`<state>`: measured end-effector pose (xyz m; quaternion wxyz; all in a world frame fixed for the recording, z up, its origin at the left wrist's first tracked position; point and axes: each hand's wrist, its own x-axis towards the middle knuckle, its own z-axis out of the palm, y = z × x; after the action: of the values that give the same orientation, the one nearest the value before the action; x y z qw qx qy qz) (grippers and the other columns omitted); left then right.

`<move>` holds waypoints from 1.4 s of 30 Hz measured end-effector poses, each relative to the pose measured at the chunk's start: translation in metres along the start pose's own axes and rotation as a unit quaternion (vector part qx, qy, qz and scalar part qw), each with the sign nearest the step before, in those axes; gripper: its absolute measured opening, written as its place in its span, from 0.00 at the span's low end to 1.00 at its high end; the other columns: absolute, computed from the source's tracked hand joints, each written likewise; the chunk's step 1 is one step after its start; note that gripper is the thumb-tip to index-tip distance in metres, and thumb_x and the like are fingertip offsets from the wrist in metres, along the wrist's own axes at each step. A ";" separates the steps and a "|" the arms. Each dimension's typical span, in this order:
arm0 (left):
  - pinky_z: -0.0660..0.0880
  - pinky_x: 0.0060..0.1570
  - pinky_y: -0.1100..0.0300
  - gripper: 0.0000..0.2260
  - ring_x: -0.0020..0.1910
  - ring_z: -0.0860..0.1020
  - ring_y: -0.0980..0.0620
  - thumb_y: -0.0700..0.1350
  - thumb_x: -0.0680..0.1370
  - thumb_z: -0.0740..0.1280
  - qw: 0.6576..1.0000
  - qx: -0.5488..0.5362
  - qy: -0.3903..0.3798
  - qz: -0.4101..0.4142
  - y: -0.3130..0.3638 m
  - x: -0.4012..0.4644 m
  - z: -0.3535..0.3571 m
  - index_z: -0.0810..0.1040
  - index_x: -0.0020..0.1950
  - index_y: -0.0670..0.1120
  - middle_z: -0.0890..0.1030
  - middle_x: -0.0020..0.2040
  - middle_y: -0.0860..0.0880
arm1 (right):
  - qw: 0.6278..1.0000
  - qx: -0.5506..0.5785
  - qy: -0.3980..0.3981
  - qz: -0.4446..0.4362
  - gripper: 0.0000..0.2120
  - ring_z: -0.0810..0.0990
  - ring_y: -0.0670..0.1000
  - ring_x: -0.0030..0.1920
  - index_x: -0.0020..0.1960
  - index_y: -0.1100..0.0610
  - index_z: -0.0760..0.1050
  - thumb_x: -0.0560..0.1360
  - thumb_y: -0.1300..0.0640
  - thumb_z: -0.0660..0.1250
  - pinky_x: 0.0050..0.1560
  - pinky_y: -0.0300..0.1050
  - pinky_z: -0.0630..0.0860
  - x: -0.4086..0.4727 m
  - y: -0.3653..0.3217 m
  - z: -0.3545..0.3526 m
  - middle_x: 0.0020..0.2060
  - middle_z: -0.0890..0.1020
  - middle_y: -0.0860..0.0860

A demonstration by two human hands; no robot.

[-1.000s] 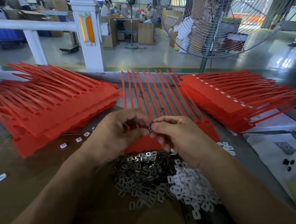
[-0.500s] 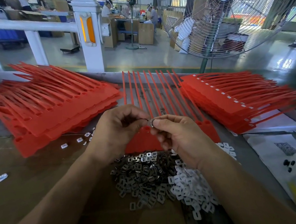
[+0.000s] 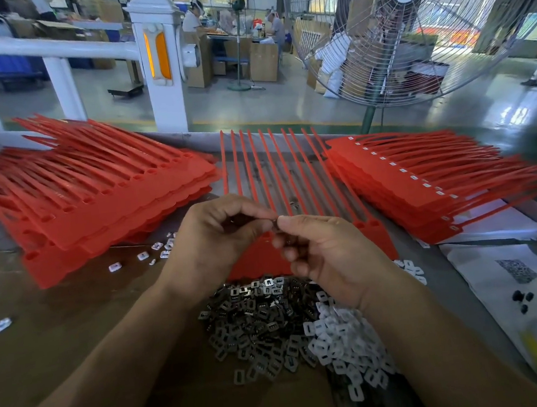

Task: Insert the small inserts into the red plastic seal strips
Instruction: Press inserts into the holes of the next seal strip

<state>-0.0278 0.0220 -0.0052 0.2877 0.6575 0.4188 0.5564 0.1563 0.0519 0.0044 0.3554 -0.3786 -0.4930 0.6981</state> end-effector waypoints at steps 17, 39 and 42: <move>0.79 0.54 0.48 0.16 0.49 0.81 0.48 0.33 0.76 0.72 0.998 0.066 -0.004 0.014 -0.004 -0.001 0.005 0.80 0.57 0.52 0.82 0.50 0.53 | 1.000 0.011 0.019 0.019 0.05 0.73 0.46 0.30 0.49 0.61 0.80 0.80 0.59 0.69 0.23 0.36 0.65 0.002 0.001 0.001 0.35 0.80 0.52; 0.70 0.44 0.72 0.04 0.45 0.78 0.58 0.47 0.76 0.72 0.957 0.275 0.008 0.088 -0.004 0.001 -0.002 0.80 0.49 0.55 0.78 0.45 0.61 | 0.993 -0.082 0.068 -0.045 0.07 0.71 0.46 0.29 0.44 0.59 0.80 0.80 0.59 0.71 0.24 0.37 0.67 0.003 0.003 -0.003 0.33 0.81 0.51; 0.71 0.43 0.69 0.05 0.45 0.77 0.59 0.47 0.75 0.74 0.956 0.287 0.049 0.037 -0.009 0.004 -0.010 0.81 0.48 0.55 0.79 0.45 0.60 | 0.987 -0.106 0.101 -0.062 0.06 0.72 0.45 0.29 0.46 0.59 0.82 0.80 0.57 0.72 0.26 0.37 0.68 0.004 0.003 -0.008 0.35 0.82 0.51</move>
<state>-0.0398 0.0289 -0.0081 0.0456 0.6990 0.5500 0.4549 0.1610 0.0577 -0.0012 0.4038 -0.4510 -0.5487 0.5766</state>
